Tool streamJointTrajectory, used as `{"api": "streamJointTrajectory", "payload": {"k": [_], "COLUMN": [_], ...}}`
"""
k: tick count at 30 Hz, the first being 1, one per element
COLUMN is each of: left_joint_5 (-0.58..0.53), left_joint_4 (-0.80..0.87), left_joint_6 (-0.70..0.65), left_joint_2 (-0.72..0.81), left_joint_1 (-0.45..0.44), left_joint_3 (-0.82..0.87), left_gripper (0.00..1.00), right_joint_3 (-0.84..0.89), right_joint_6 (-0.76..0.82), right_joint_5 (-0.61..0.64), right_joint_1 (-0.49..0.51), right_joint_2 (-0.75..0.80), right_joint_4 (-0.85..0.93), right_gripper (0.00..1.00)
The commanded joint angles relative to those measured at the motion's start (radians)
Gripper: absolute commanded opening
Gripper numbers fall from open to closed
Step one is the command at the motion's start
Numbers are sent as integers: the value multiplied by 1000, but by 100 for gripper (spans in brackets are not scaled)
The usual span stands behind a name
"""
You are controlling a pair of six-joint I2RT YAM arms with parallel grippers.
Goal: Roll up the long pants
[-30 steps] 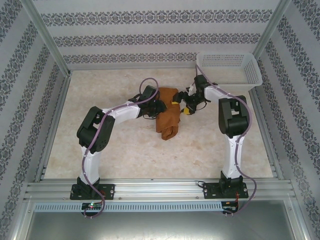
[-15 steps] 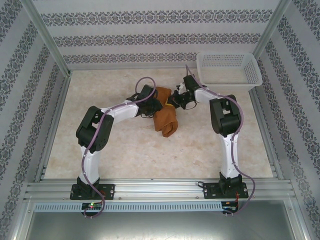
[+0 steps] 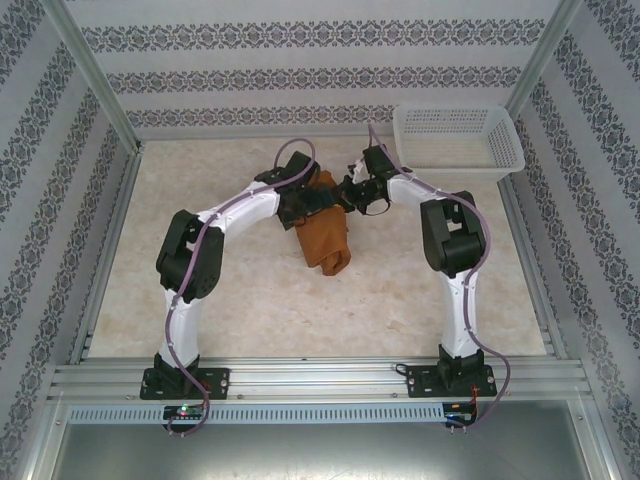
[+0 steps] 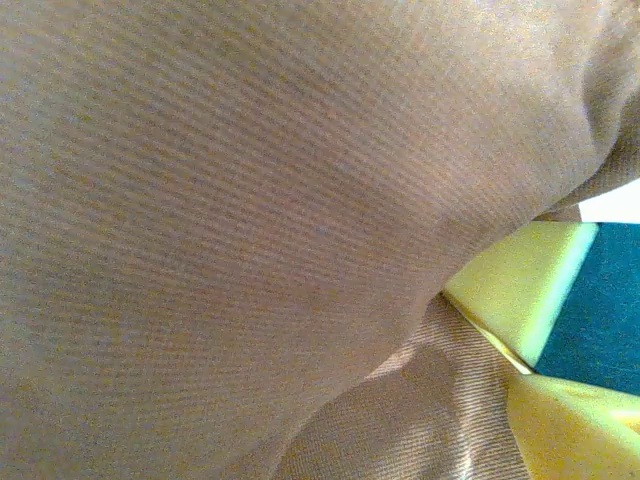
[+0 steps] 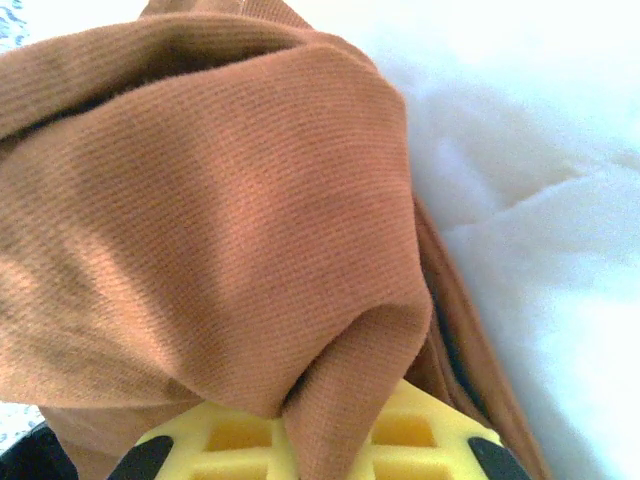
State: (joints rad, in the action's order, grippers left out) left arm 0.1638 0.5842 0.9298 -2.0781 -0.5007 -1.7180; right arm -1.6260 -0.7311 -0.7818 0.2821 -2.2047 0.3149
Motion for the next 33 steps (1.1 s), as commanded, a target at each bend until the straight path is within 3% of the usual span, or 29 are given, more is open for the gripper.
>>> {"api": "streamJointTrajectory", "payload": {"k": [1,10,17,21,25,30,33], "left_joint_5": [-21,-43,-34,-18,2,3,2], "left_joint_4": [-18,10,-18,-28,-49,-45,-39], "left_joint_6": [-64,-90,-80,-73,-55,-58,-63], "left_joint_2": [29,166,246,250,249,248,250], "left_joint_1": [47,187,259,268,271,272,274], "left_joint_3": [-169,-147,-42,-3,30,41,42], "left_gripper": [100,100,100,100,100,100,100], "right_joint_3": [8,21,76,126,129,29,-62], "right_joint_6": [-16,-81,-226,-471,-840,-1242,-1392], "right_joint_5": [-132,-170,-219,-255,-250,-157,-91], "right_joint_1": [12,-58,-88,-108,-121,-135,-142], "right_joint_2": [91,120,107,81,26,-73,-121], "right_joint_4": [46,-17,-210,-504,-927,-1374,-1505], "right_gripper": [0,0,0,0,0,0,0]}}
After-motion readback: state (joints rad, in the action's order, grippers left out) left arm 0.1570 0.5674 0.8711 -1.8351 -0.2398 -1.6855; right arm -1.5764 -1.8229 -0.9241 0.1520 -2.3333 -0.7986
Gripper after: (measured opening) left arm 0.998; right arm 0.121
